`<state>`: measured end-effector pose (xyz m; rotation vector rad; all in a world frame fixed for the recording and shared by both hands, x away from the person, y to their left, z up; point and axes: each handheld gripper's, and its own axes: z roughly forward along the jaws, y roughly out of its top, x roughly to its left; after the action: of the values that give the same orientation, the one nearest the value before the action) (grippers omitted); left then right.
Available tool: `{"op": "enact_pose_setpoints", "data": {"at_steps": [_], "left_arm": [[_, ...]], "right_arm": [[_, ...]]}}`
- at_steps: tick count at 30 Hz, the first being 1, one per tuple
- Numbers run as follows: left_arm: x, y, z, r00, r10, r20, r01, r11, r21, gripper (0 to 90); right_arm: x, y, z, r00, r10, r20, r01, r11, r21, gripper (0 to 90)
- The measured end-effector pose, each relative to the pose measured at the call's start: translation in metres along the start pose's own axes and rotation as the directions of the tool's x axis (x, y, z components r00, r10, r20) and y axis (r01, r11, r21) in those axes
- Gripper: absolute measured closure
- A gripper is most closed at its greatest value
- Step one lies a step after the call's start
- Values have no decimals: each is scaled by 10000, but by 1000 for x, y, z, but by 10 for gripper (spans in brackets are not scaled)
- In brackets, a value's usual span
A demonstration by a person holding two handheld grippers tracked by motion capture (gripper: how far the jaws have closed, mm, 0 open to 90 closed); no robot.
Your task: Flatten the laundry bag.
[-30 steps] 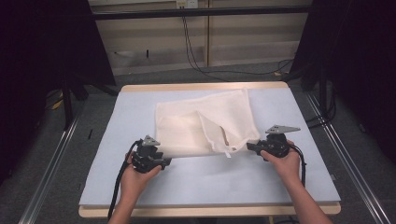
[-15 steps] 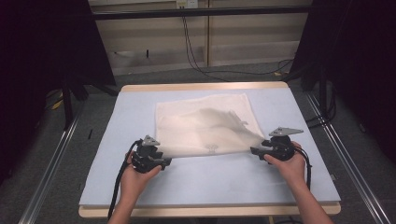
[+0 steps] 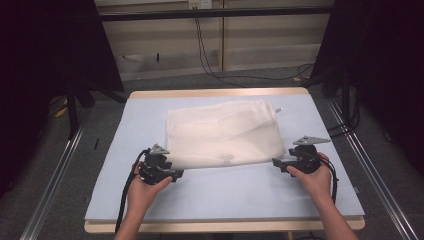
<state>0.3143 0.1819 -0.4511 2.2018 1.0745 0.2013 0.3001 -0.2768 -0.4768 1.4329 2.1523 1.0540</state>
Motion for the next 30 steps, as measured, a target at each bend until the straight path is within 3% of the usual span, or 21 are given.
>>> {"op": "enact_pose_setpoints", "data": {"at_steps": [8,11,12,14,20,23,25,27,30], "left_arm": [[4,-2,-1,9997,-198,-147,196,9997,-126,431],[5,-1,2,9991,-255,-345,251,9996,-121,474],[6,-1,3,9990,-200,-388,200,9998,-6,497],[6,0,4,9985,-283,-463,281,9996,-35,508],[7,2,13,9967,-186,-789,188,9998,9,590],[10,4,15,9955,-149,-933,154,9999,54,615],[14,7,18,9940,-280,-1054,273,9996,-73,625],[16,9,18,9943,-120,-1061,130,9999,81,626],[18,13,22,9920,-269,-1234,262,9996,-74,625]], "right_arm": [[1,1,-1,9997,-217,-90,218,9998,40,202],[0,1,0,9995,-259,-178,260,9996,49,279],[1,2,1,9994,-265,-239,266,9996,52,380],[1,2,1,9994,-295,-188,297,9995,82,392],[-3,0,6,9999,-164,8,164,9998,81,553],[-5,0,9,9999,-139,-24,139,9999,82,578],[-6,1,12,9996,-279,-2,279,9996,81,653],[-6,2,12,9996,-289,33,288,9996,58,669],[-10,4,15,9999,-110,54,110,9999,-37,714]]}}
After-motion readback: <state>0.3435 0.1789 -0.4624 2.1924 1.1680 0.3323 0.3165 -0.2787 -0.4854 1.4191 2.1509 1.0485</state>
